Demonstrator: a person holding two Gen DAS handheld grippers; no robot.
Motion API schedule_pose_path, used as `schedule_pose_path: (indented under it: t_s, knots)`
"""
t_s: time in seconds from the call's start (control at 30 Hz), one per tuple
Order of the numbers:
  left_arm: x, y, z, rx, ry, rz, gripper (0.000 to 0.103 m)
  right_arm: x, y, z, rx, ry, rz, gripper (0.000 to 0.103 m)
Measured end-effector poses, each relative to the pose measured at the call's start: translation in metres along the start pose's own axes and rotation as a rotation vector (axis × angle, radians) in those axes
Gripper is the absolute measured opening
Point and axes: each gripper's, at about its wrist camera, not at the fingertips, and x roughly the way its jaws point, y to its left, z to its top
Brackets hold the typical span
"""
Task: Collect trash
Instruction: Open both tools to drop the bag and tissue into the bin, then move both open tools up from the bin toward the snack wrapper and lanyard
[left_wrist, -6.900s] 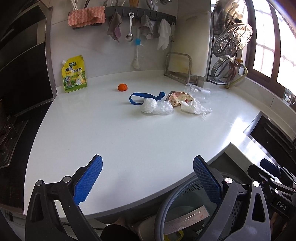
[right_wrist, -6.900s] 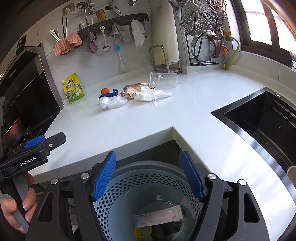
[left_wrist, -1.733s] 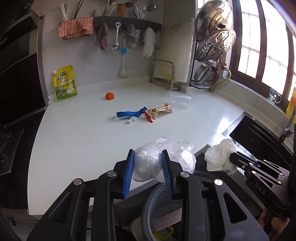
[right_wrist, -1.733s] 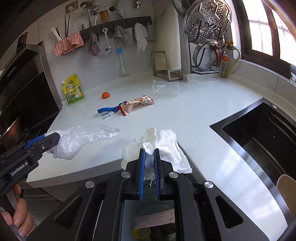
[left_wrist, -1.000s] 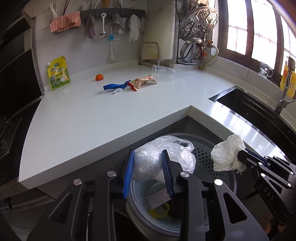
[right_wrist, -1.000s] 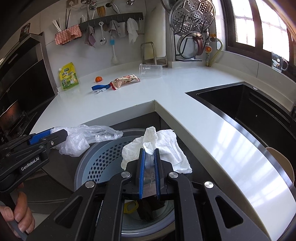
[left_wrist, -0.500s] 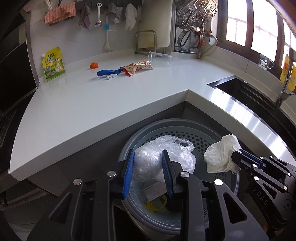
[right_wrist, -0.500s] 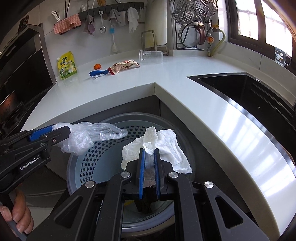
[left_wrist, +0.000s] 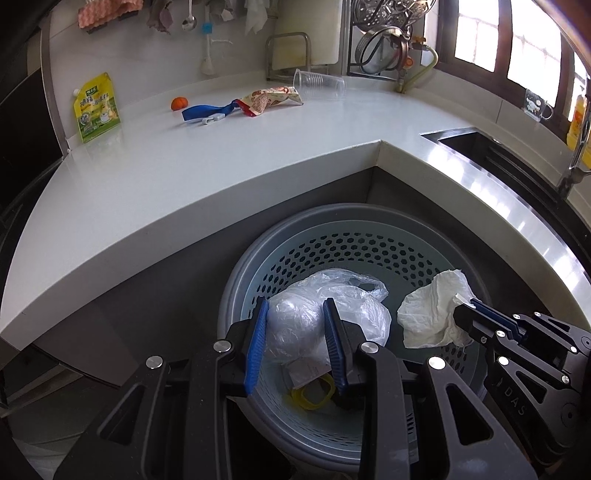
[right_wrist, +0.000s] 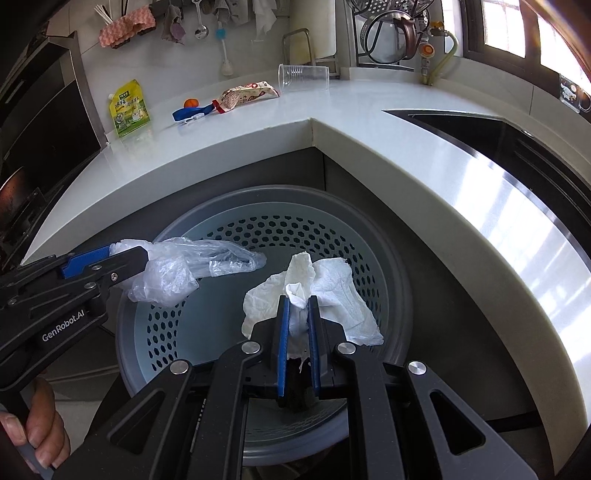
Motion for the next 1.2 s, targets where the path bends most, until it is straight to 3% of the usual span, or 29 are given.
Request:
schedule_pose_path:
  t_s: [0.53,0.6,0.67,0.7,1.0,1.2]
  knots:
    - [0.009,0.004,-0.003,-0.013,0.030,0.004,0.036,0.016,-0.002,-0.002,0.011,0.044,0.007,0.010]
    - [0.008,0.005,-0.003,-0.017,0.028,0.008,0.043,0.016,-0.002,-0.001,0.014,0.040,-0.002,0.016]
    - [0.006,0.006,-0.002,-0.027,0.022,0.009,0.059,0.012,-0.004,-0.002,0.021,0.019,-0.015,0.041]
    - [0.005,0.008,-0.002,-0.036,0.012,0.010,0.067,0.009,-0.004,-0.001,0.027,0.006,-0.020,0.045]
    - [0.002,0.012,-0.002,-0.042,0.000,0.034,0.075,0.005,-0.010,-0.002,0.042,-0.005,-0.020,0.052]
    - [-0.003,0.011,-0.002,-0.043,-0.027,0.034,0.086,0.002,-0.009,0.000,0.039,-0.017,-0.024,0.058]
